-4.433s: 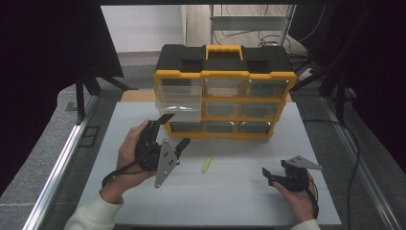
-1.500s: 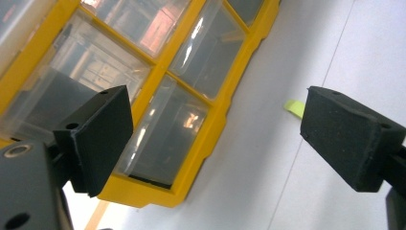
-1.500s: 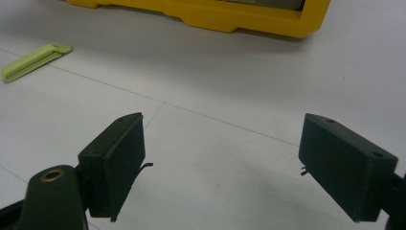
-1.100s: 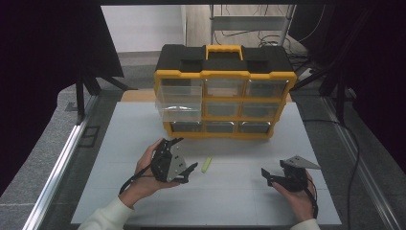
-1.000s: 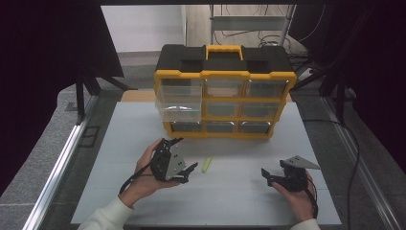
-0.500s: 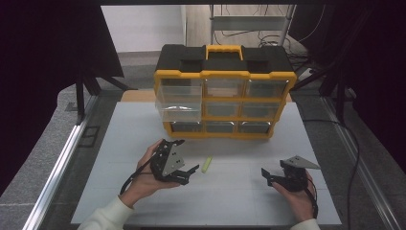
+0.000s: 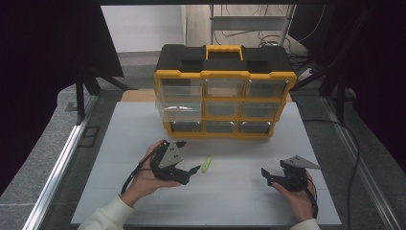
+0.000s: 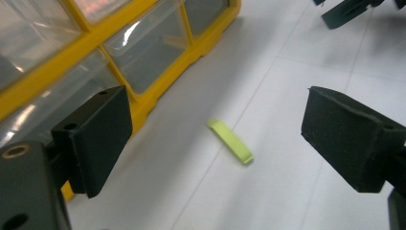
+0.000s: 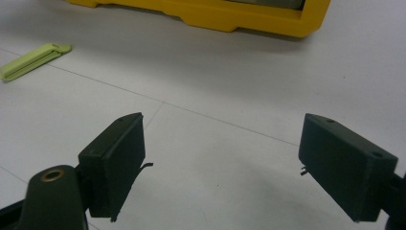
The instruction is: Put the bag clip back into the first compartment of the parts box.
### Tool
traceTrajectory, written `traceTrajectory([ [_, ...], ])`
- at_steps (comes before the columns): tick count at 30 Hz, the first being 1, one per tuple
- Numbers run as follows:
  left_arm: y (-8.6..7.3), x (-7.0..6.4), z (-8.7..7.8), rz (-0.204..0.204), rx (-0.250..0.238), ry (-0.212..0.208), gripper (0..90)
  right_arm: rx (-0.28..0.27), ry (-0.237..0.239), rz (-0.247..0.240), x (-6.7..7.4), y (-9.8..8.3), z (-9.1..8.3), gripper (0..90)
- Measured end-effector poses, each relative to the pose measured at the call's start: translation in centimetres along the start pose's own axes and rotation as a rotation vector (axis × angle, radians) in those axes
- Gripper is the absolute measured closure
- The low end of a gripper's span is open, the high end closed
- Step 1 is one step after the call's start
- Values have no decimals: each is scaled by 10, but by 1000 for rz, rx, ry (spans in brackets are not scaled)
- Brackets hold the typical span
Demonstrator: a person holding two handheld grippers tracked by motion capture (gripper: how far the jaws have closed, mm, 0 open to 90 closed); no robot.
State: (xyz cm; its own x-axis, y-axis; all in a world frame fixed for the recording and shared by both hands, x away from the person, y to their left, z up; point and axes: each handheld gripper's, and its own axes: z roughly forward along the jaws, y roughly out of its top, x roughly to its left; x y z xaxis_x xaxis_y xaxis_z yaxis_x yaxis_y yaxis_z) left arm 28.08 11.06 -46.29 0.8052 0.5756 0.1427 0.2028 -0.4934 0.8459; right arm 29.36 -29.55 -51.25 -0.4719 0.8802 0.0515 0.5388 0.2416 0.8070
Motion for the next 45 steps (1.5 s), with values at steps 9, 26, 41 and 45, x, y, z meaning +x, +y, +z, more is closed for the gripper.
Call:
traceTrajectory([
  [9, 0, 3, 5, -47, 3, -38, 99, 0, 3, -3, 0, 0, 0, 164],
  [26, -3, 10, 13, -134, 47, -76, 128, 5, 2, -9, 1, 1, 2, 164],
  [41, -5, 9, 28, -169, 104, -82, 136, 8, 0, -9, 2, 0, 2, 164],
  [45, -6, 9, 32, -175, 124, -76, 136, 9, -1, -8, 2, 0, 2, 164],
])
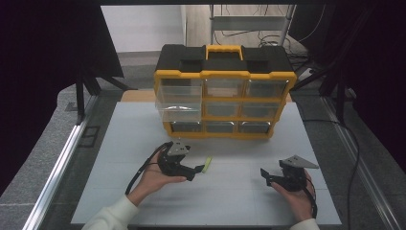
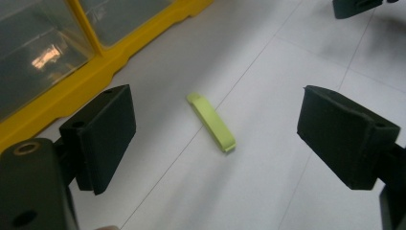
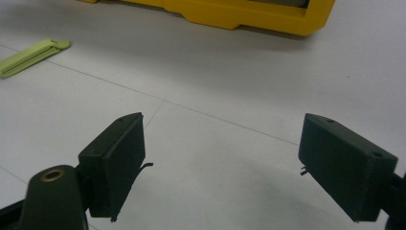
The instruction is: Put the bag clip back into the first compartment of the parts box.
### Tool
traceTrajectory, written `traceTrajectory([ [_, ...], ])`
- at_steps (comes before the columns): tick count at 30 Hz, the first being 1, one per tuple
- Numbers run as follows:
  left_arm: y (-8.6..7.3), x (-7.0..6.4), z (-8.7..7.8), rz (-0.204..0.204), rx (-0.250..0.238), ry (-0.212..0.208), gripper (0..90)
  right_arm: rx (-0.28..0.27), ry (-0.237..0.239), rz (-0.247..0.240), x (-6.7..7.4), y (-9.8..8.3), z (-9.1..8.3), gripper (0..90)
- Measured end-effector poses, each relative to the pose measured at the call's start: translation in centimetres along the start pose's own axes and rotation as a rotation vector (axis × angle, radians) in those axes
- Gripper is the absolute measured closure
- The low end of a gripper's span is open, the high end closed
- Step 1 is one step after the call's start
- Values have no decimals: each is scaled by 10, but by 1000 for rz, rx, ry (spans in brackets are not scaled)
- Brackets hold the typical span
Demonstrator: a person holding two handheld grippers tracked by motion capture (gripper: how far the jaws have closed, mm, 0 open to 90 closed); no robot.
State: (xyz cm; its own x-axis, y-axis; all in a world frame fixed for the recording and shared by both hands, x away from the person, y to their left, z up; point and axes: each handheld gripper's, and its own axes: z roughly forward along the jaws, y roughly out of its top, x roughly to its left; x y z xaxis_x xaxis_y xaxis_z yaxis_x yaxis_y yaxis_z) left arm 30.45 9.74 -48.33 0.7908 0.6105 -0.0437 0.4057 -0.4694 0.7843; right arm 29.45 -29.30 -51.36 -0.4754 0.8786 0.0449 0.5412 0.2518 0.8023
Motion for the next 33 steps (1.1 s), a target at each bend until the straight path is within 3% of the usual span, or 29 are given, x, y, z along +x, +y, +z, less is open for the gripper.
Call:
traceTrajectory([
  [33, 9, -2, 27, -27, 64, 37, 142, -2, -7, -1, 0, 0, 0, 165],
])
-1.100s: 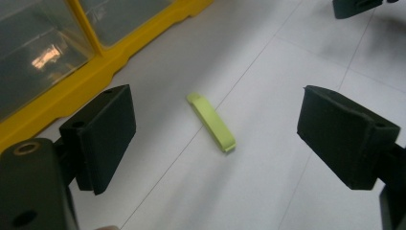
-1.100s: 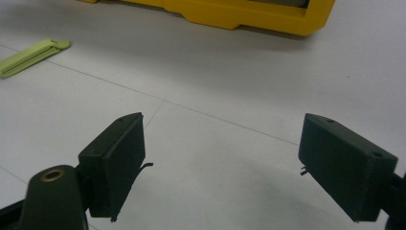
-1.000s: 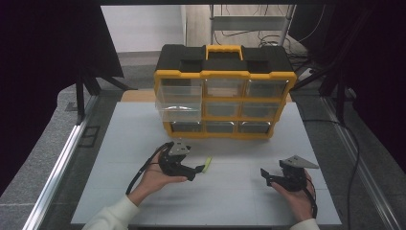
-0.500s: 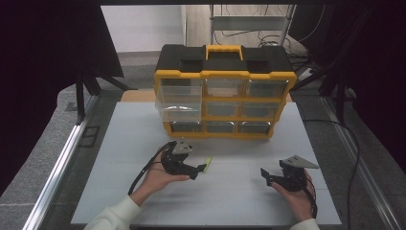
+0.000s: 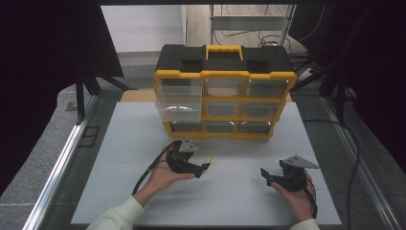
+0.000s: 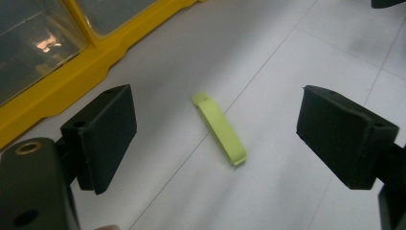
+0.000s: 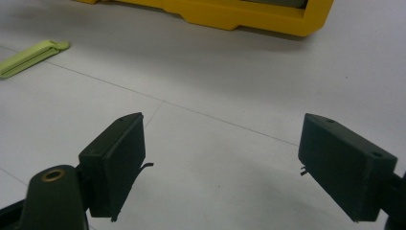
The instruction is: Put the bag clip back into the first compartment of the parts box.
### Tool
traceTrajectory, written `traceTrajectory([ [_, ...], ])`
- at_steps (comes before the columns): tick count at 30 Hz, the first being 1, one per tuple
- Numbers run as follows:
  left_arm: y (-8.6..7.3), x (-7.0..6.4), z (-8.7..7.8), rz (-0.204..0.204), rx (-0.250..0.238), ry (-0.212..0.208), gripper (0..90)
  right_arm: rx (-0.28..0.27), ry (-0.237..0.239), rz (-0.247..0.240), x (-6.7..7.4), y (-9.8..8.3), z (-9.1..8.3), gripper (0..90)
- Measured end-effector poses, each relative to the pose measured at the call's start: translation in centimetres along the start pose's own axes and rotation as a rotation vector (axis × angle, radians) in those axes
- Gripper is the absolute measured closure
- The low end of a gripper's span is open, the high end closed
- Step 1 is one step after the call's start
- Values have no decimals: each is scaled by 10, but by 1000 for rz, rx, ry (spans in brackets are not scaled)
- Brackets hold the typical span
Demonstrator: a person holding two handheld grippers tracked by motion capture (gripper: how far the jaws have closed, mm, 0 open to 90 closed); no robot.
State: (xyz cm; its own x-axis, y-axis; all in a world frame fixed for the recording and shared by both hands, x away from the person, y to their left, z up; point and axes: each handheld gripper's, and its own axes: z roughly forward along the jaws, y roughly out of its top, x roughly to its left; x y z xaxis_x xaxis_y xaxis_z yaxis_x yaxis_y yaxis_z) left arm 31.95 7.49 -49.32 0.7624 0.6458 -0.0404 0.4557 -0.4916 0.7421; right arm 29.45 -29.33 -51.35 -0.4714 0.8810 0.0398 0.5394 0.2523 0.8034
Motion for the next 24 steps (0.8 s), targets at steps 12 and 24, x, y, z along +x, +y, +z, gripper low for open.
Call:
traceTrajectory([
  [12, 5, -1, 18, -2, 34, 3, 144, -10, 5, 8, -1, 0, -1, 165],
  [24, 8, -5, 35, 11, 84, 1, 156, -8, 8, 4, -1, 0, -1, 165],
])
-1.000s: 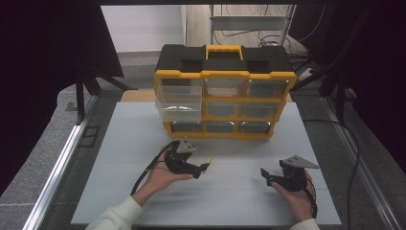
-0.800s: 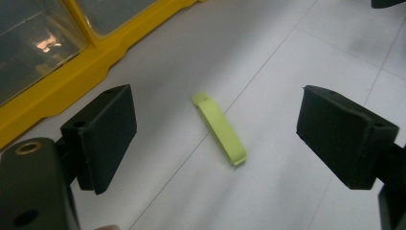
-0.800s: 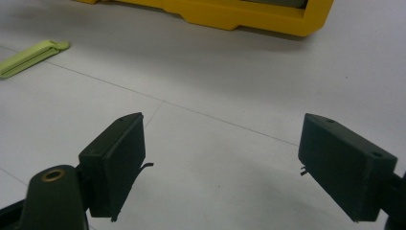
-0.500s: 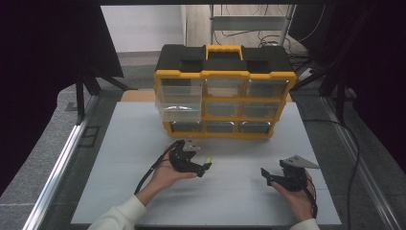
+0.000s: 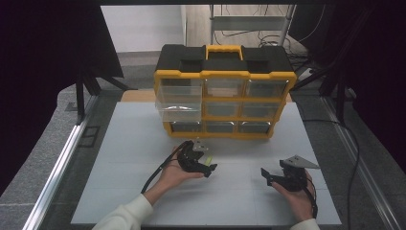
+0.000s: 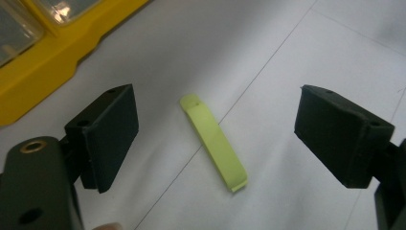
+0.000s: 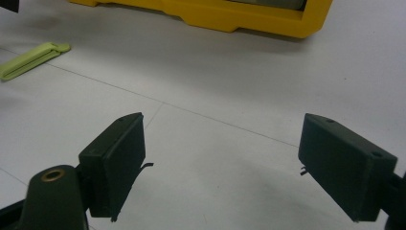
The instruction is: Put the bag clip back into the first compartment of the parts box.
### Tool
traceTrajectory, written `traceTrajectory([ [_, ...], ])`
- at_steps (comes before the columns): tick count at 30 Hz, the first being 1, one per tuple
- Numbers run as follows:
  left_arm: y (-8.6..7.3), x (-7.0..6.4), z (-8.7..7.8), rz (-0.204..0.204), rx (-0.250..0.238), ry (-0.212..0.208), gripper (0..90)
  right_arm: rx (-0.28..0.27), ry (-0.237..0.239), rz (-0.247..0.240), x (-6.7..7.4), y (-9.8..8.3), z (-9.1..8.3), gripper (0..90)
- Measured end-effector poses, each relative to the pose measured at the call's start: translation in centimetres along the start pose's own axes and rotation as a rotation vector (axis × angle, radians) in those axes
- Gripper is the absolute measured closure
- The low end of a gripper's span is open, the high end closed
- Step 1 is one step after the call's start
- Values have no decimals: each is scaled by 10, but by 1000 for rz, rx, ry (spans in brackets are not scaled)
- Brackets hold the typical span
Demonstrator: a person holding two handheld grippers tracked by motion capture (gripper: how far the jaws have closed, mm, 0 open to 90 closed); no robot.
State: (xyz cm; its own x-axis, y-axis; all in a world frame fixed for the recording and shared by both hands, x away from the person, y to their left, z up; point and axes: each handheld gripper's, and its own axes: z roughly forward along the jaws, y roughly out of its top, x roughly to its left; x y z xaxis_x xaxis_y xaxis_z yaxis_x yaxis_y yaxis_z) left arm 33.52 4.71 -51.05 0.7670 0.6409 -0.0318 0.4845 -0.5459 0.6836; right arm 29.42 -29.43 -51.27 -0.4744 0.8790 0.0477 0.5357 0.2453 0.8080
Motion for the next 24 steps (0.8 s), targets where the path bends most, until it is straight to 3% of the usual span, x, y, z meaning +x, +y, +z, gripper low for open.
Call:
traceTrajectory([
  [9, -3, 3, 8, -10, 32, 0, 166, 1, -1, 0, 0, 0, 0, 165],
  [24, -7, 3, 16, -13, 68, -2, 274, 2, -2, -1, 0, 0, 0, 165],
])
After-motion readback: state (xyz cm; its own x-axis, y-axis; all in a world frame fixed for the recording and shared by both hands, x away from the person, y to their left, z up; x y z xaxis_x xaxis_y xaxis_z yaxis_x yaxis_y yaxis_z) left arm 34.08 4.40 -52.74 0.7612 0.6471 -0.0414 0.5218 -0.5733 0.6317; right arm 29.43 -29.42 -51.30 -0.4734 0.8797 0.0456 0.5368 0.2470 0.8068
